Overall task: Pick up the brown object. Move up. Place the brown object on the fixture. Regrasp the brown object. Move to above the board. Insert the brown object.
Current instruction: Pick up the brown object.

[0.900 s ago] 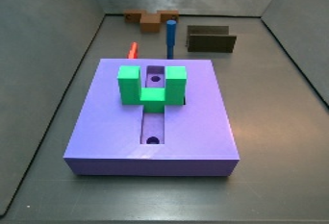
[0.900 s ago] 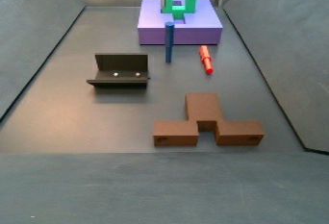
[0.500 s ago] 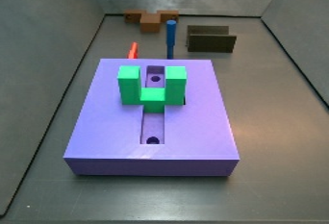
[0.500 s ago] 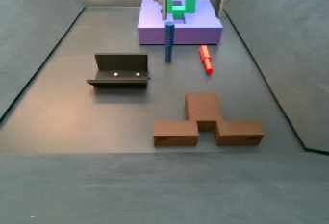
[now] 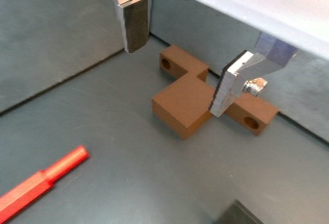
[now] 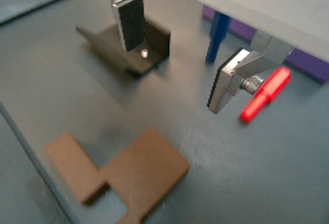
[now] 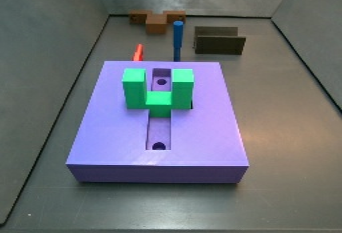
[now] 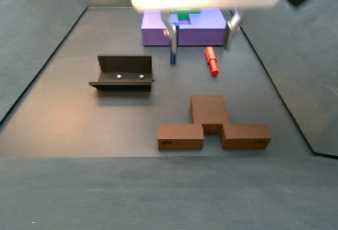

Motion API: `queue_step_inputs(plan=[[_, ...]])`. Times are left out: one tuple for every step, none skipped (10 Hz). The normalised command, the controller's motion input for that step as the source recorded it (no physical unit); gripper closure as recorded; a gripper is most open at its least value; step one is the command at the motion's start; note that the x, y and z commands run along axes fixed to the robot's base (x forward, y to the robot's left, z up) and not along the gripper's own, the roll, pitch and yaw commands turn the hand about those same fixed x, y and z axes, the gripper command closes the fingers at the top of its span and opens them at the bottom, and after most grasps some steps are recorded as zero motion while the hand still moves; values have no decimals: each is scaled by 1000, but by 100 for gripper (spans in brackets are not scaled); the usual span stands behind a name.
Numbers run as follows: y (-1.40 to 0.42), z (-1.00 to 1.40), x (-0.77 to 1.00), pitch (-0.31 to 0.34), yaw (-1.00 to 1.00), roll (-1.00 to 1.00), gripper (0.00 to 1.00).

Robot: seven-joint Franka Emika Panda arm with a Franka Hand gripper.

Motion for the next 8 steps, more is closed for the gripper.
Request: queue_step_inputs(plan=[[309,-611,-343,-49,-171,-3,0],[309,-557,-223,-43,-157,-51,0],[303,-480,-103,-41,-120,-109,0],[226,-400,0,-51,-23,-150,0],[220,-423,0,-43,0,-144,0],[211,-431,0,-6,-43,-107,0],[134,-371,0,-23,-74,-140,0],[34,-369,0,-11,-114,-134,0]])
